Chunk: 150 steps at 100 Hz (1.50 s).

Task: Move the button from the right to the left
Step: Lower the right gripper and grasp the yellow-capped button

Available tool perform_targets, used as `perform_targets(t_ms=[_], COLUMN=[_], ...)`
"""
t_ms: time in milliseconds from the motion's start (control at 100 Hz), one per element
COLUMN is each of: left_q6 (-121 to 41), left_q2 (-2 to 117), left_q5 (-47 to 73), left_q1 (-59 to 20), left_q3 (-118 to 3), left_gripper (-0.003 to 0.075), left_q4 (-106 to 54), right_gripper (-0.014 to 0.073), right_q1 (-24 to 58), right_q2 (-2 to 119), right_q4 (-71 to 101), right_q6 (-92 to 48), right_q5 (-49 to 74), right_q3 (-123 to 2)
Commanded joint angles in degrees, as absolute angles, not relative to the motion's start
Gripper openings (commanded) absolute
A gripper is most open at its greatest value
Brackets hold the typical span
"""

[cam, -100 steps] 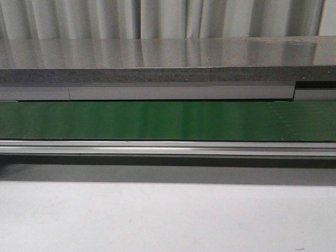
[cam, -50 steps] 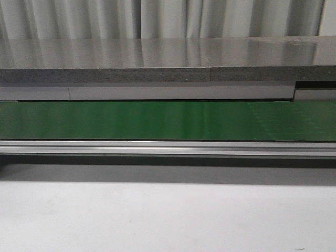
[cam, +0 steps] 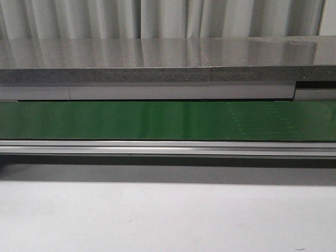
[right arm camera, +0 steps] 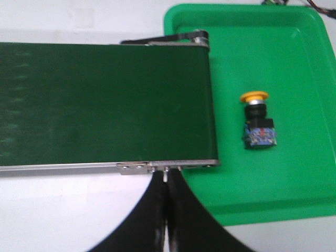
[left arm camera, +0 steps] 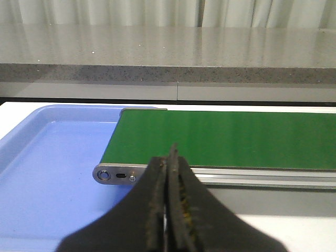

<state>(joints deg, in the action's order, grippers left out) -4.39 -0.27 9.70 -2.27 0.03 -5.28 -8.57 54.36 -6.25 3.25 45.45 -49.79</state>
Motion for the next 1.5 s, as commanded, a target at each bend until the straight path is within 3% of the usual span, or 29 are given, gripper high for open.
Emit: perform_targets(t_ms=[0,80,200,300,650,1490], left_q6=[-3.81,-3.81,-3.81,-3.81,-3.81,-3.81], left_q2=[-2.13,-2.13,-2.13,-2.13,-2.13,-2.13], left_q5=[5.46,5.46,5.46,5.46,5.46,5.46], left_q1=[-2.26,-2.26,-2.26,-2.26,-2.26,-2.26], left_q3=[2.49,2.49,2.49,2.49,2.49,2.49], left_gripper=[-0.002,-0.002,-0.002,-0.002,-0.002,-0.002], left_q4=[-5.51,-5.51,-5.51,-5.51,-5.51,-5.51], right_gripper=[0.0064,0.0209,0.0545,0.0668,0.0645,0.0645], right_q1=[-11.91,-14.09,-18.58,-23.32,-35.49,-32.97], right_q2=[55.85,57.25,59.84,62.02,72.77,106.15], right_q4=[-7.67,-7.31,-7.42,-8.83,-6.27,5.63], right_q6=[1.67,1.0,1.0,0.76,-0.39,-7.89], right_q5=[44.65,45.36,46.37,45.75,41.09,41.18], right_q3=[-52.58,-52.57,-52.57,-52.57,-53.61,-74.04])
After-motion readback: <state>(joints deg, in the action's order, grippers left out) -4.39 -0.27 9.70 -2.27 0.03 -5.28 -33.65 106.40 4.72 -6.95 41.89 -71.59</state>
